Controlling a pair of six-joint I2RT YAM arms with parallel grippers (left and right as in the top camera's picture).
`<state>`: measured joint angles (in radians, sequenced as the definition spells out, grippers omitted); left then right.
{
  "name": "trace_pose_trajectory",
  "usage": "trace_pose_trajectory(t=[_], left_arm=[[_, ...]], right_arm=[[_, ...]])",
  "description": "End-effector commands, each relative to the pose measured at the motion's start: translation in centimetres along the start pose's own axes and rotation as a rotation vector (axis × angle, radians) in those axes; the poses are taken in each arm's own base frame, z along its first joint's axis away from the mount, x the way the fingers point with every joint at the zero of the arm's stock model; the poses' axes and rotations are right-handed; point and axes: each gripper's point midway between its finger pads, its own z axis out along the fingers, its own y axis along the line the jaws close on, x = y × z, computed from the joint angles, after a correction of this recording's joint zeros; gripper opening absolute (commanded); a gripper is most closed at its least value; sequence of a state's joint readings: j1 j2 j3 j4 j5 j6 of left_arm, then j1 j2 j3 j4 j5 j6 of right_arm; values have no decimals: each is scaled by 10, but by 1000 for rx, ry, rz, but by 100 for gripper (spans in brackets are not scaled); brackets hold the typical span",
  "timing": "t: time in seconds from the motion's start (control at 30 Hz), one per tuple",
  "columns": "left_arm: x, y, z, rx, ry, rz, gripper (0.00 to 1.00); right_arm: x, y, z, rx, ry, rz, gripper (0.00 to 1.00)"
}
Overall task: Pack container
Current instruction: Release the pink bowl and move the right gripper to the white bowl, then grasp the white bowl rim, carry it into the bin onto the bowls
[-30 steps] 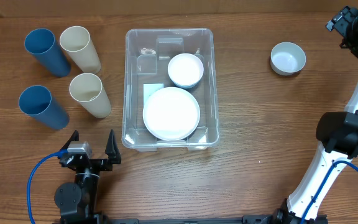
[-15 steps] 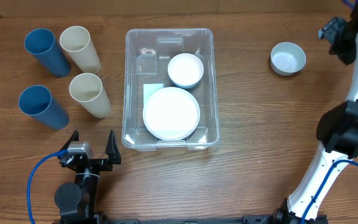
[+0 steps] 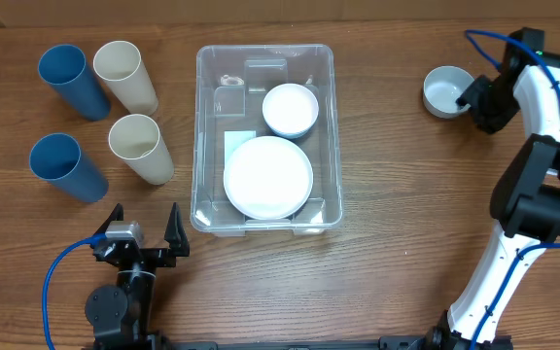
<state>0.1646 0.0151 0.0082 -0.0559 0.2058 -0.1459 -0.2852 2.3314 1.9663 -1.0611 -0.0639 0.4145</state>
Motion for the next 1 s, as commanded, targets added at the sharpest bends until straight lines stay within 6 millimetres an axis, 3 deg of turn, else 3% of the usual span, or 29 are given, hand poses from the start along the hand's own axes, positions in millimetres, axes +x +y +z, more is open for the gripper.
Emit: trace_pose_trajectory(t=[0.0, 0.1, 0.3, 0.37, 0.47, 0.57, 0.6, 0.7, 0.73, 0.83, 0.9, 0.97], left_arm=[[-1, 1, 0, -3, -7, 20, 100], [-1, 1, 0, -3, -7, 20, 100], [-1, 1, 0, -3, -7, 20, 100], [-1, 1, 0, -3, -7, 20, 100], [-1, 1, 0, -3, -7, 20, 100], [-1, 1, 0, -3, -7, 20, 100], [-1, 1, 0, -3, -7, 20, 100], [-1, 1, 0, -3, -7, 20, 100], [-1, 1, 0, -3, -7, 20, 100], [-1, 1, 0, -3, -7, 20, 100], [-1, 1, 0, -3, -7, 20, 100], [-1, 1, 0, -3, -7, 20, 100]], right_arm=[[16, 17, 8, -13, 13, -40, 53], [19, 23, 9, -14, 10, -55, 43], [16, 11, 4, 6, 22, -32, 4], [11, 6, -7, 10, 23, -17, 4], [-6, 7, -39, 13, -24, -17, 4], [-24, 20, -90, -16, -101, -42, 4], [-28, 28, -117, -38, -138, -54, 4], [-26, 48, -168, -91, -201, -111, 4], [-17, 63, -199, -122, -239, -149, 4], [13, 105, -250, -218, -302, -249, 4], [39, 136, -270, -275, -323, -327, 4], [70, 169, -275, -307, -323, -414, 4]])
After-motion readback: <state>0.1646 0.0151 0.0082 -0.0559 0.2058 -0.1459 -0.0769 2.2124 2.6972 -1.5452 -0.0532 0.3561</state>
